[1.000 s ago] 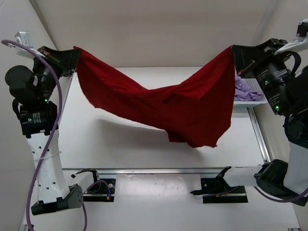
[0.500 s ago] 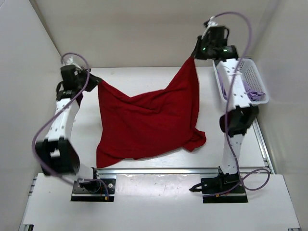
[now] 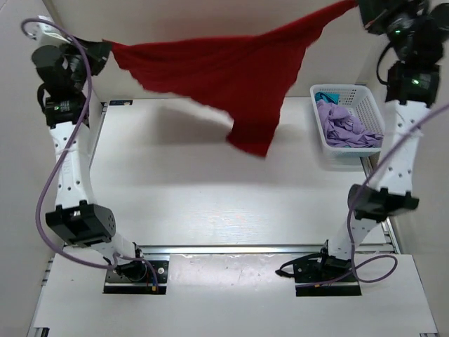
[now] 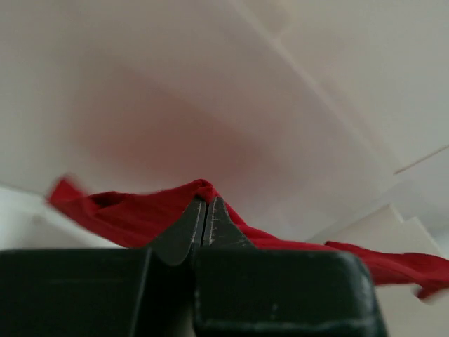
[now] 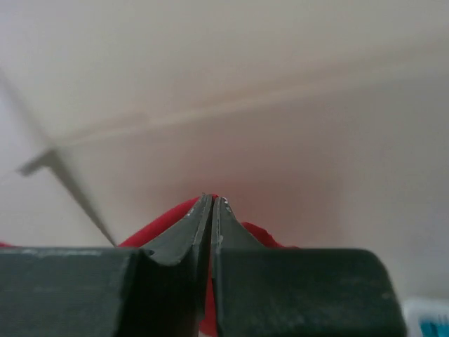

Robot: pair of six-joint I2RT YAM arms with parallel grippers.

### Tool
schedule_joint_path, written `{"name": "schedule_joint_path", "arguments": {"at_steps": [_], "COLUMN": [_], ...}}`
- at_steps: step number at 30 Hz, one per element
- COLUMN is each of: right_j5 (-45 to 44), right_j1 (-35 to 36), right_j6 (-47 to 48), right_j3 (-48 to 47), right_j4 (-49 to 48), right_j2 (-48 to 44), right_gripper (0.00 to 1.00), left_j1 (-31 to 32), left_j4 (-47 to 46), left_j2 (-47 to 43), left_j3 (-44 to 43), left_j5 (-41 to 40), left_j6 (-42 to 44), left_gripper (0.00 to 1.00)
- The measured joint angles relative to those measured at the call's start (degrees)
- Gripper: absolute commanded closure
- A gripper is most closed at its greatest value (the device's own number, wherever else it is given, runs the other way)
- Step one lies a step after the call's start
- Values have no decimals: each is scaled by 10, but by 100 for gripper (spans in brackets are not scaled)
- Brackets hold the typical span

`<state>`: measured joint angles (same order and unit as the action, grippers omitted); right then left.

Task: Fold and stack the t-shirts
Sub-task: Flatten out the tshirt

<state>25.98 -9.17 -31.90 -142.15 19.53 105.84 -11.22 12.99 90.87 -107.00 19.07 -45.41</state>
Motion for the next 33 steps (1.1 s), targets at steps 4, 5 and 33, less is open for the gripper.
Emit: {"name": "schedule_joint_path", "arguments": {"at_steps": [4, 5, 33], "right_j5": [38, 46, -183], "right_j1": [5, 11, 380], "right_j6": [-2, 6, -47], "right_j3": [-8, -6, 1042], "right_j4": [-42, -40, 327], "right_j2": [-81, -95, -804], "right_gripper": [100, 100, 100], "left_j1": [-15, -16, 2], "left_j4": [-23, -30, 55], "left_j2": [-36, -45, -509], "left_j3": [2, 15, 831], "left_j5": [2, 3, -108], "left_j6": [-7, -7, 139], "left_gripper": [100, 100, 100]}}
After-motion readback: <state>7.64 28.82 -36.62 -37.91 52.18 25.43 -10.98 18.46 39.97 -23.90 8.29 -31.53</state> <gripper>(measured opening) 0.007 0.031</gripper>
